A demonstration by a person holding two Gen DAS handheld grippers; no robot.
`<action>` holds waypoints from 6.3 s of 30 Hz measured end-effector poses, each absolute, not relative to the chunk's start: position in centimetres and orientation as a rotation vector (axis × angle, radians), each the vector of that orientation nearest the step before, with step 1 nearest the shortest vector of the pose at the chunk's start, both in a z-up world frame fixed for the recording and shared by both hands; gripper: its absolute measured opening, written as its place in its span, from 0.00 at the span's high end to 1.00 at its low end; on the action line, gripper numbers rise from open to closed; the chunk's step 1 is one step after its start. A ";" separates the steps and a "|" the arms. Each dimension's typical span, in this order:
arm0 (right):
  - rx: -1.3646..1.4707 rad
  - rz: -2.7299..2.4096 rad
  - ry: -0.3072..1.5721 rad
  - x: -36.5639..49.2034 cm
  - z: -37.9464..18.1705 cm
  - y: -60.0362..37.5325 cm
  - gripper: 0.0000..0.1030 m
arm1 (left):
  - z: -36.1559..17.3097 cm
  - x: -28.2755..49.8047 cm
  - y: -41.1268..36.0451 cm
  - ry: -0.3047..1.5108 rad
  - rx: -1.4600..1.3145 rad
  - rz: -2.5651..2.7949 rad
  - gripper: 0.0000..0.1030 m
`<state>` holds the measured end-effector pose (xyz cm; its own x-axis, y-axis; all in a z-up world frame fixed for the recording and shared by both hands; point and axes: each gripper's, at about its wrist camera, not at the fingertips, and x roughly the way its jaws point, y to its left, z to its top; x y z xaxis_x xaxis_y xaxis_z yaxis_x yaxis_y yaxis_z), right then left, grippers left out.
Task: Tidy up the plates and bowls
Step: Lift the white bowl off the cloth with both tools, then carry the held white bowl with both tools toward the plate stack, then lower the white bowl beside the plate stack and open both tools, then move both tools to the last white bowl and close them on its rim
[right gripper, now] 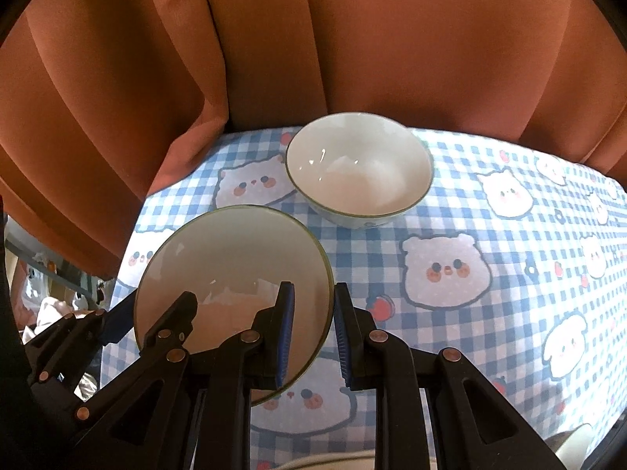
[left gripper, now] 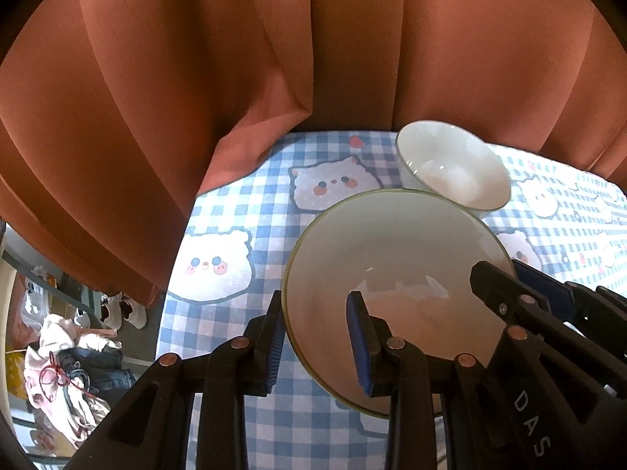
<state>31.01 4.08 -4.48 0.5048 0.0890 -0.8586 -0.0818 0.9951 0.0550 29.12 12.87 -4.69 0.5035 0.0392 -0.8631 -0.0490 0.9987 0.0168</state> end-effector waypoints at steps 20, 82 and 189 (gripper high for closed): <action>0.081 0.010 0.913 23.2 2.5 -1.2 0.77 | 1.7 23.4 7.5 0.921 0.020 -0.030 0.72; 0.020 0.123 1.059 11.3 -3.1 -26.2 0.77 | -3.1 11.5 -15.7 1.063 0.016 0.074 0.72; -0.006 0.234 0.881 43.4 -1.0 -6.9 0.35 | -3.3 39.5 4.1 0.920 -0.131 0.329 0.32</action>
